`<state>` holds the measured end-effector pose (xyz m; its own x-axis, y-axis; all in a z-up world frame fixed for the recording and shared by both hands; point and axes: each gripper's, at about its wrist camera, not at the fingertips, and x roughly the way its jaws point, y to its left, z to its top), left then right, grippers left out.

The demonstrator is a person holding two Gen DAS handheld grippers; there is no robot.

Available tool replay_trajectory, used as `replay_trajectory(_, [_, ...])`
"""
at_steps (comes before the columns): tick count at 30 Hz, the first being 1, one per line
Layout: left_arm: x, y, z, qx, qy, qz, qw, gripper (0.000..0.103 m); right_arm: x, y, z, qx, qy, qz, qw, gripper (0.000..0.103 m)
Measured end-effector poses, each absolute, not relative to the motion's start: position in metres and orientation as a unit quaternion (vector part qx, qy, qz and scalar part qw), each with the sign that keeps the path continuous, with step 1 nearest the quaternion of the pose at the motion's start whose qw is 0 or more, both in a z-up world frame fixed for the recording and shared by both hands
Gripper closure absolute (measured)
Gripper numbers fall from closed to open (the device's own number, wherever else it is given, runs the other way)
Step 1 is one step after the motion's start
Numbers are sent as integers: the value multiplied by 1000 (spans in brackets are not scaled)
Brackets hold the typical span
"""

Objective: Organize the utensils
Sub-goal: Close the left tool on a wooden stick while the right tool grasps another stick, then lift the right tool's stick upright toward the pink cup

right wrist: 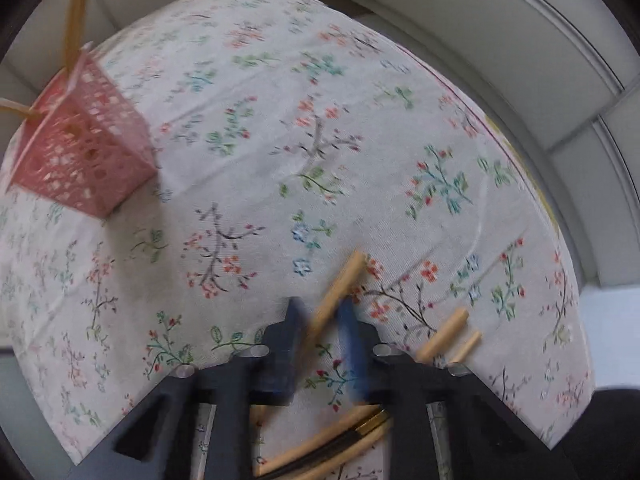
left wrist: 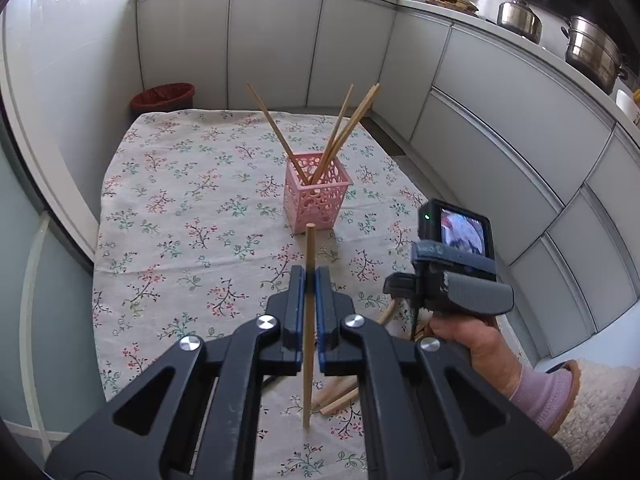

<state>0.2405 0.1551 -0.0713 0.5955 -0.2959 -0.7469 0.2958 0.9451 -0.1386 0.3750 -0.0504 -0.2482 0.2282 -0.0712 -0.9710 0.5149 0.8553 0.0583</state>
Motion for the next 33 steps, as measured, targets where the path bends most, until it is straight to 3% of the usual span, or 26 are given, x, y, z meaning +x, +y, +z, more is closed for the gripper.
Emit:
replay_trajectory(5, [240,159,-64,-17,409,-167,897,97,351,-64,-230,233,535,-115,804,94])
replay_trajectory(17, [236,145,-26,-52,352,-181,917,97,280,-79,-92,143,344,-15,928,95])
replay_trajectory(28, [251,133,-15,-52,361,-184,913,97,289,-89,-15,126,280,9,952,95])
replay_trajectory(33, [262,149,-38,-80,422,-176,886,94,290,-94,-14,137,289,23,947,95])
